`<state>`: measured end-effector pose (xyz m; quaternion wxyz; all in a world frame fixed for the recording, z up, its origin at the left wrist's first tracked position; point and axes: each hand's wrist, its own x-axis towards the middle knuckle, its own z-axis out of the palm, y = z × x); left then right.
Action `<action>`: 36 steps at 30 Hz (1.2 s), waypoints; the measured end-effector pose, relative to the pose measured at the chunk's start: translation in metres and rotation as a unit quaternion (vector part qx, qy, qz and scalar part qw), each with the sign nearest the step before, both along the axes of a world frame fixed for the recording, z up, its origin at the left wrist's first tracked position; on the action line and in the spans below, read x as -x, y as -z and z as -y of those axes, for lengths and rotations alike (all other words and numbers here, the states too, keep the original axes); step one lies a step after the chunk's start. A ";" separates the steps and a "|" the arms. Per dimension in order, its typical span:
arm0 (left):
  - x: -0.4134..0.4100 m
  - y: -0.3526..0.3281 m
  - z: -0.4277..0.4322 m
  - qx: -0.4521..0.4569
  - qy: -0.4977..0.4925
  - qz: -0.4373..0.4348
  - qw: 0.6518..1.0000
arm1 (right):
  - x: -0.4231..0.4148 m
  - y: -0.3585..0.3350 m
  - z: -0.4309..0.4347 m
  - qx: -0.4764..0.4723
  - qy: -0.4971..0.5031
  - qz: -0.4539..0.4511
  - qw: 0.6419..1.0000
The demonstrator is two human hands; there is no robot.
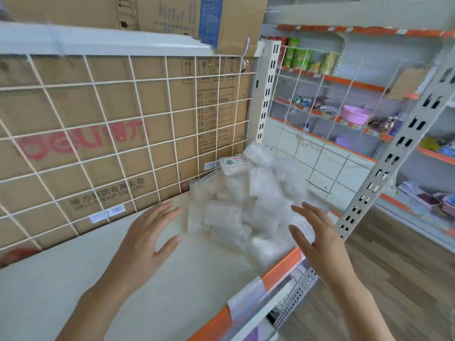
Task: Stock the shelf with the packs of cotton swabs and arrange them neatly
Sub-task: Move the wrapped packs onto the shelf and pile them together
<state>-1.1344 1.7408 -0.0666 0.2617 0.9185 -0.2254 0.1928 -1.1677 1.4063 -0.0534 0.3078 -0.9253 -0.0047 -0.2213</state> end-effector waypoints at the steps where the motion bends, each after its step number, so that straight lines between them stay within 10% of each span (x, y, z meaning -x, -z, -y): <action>1: 0.012 0.002 -0.015 -0.008 -0.013 -0.005 1.000 | 0.014 0.002 -0.010 0.000 0.003 -0.001 1.000; 23: 0.279 0.001 -0.238 0.011 -0.263 -0.049 0.964 | 0.128 0.021 -0.207 0.029 -0.158 0.021 0.987; 36: 0.438 0.006 -0.262 0.002 -0.533 -0.046 0.845 | 0.110 0.009 -0.332 0.038 -0.411 0.007 0.911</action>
